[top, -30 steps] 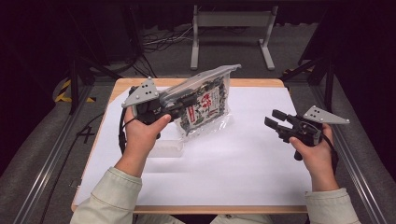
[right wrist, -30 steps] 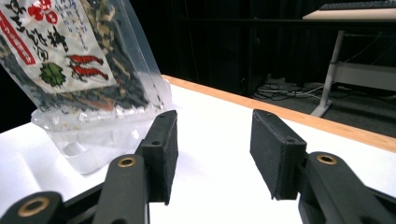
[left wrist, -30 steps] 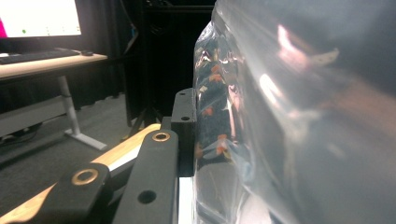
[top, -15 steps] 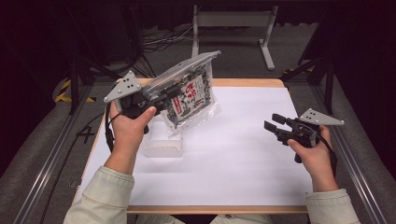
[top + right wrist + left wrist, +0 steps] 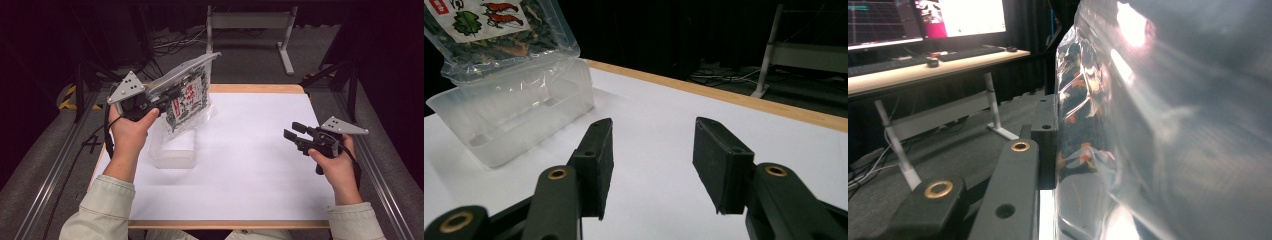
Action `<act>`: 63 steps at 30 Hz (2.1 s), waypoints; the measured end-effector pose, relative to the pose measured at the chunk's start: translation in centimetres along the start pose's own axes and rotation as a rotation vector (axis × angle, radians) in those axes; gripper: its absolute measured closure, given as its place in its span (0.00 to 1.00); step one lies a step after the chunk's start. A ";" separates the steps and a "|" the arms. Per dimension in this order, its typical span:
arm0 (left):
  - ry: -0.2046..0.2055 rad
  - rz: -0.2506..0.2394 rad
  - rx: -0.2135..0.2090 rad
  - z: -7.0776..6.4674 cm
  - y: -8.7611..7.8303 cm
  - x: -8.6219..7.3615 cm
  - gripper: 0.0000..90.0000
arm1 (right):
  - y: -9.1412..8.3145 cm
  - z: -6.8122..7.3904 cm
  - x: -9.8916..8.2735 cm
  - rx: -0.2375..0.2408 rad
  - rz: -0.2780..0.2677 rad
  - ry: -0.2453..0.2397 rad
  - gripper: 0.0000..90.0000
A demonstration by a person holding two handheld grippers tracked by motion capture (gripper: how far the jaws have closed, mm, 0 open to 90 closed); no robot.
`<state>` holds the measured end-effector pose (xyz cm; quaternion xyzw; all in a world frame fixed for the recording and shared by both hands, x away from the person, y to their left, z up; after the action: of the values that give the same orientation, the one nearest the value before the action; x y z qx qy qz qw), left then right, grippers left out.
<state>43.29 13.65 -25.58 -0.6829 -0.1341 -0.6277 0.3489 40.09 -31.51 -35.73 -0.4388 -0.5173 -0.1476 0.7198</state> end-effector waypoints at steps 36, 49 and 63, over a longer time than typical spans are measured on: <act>-0.085 0.093 0.040 4.3 0.6 -3.9 0.82 | -0.2 0.3 0.2 0.004 -0.032 -0.014 0.55; -0.097 0.127 0.035 4.5 1.3 -5.5 0.82 | 0.2 0.6 0.1 0.025 -0.019 -0.017 0.53; -0.095 0.149 0.024 4.4 2.1 -6.6 0.82 | 0.2 0.6 0.1 0.028 -0.018 -0.011 0.53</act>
<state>46.80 16.71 -32.35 -0.7157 -0.1068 -0.5652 0.3962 39.89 -30.94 -35.69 -0.4247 -0.5273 -0.1444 0.7216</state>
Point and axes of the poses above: each handheld gripper's, and its own axes: y roughly forward along the jaws, x roughly out of its top, z roughly to its left, the point moved 3 cm from there along y, roughly forward along the jaws, and after that the axes turned 11 degrees about z, right-handed, at the moved point
